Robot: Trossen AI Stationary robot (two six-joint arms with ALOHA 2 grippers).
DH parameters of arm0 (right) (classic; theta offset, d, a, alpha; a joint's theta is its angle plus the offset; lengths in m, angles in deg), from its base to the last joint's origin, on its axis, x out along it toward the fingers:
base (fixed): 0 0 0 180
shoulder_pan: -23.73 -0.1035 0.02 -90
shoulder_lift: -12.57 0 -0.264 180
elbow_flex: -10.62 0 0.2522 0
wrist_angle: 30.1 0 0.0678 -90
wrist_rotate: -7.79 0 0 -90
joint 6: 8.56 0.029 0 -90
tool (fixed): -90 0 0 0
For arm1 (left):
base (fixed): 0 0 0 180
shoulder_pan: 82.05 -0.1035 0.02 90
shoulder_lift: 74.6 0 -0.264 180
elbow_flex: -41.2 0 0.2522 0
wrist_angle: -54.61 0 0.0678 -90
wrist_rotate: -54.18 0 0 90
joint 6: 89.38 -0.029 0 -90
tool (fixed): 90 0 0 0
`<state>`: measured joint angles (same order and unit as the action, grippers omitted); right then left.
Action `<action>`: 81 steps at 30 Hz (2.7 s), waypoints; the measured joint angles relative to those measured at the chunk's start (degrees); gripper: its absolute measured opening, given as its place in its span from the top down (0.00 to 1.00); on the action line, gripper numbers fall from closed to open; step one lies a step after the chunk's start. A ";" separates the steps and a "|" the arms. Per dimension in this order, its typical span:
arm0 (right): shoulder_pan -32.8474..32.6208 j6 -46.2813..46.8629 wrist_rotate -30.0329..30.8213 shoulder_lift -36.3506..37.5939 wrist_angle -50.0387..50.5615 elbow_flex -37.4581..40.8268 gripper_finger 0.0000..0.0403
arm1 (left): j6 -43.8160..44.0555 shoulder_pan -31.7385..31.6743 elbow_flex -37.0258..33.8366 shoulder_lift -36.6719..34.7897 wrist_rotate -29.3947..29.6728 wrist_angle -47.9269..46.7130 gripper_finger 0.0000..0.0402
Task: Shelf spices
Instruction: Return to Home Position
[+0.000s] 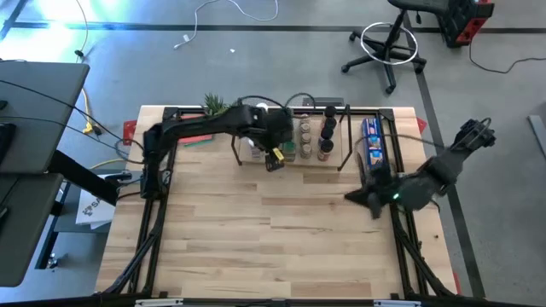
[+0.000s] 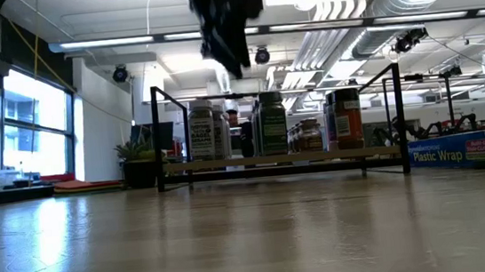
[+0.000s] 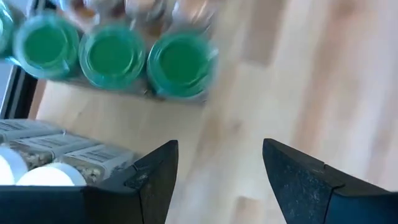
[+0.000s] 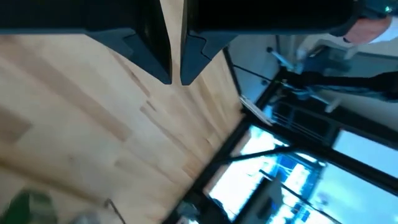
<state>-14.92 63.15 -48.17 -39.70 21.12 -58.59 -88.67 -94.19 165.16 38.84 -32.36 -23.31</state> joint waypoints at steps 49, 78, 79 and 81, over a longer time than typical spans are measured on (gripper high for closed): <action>2.37 -39.74 1.88 52.00 -28.98 40.16 1.00 | 32.33 2.43 -77.00 -101.80 3.98 39.98 0.61; 5.34 -41.97 19.03 51.80 -40.20 54.82 1.00 | 8.25 2.41 -109.53 -102.10 4.19 81.67 0.61; 5.34 -42.04 19.01 51.79 -40.19 54.82 1.00 | 7.50 2.41 -109.53 -102.09 4.42 81.34 0.61; 5.34 -44.41 19.13 51.68 -40.18 54.82 1.00 | 6.67 2.41 -109.53 -102.00 4.49 79.86 0.61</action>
<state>-9.57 18.74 -29.04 11.98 -19.06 -3.77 -82.00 -91.78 55.63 -63.16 -27.87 56.55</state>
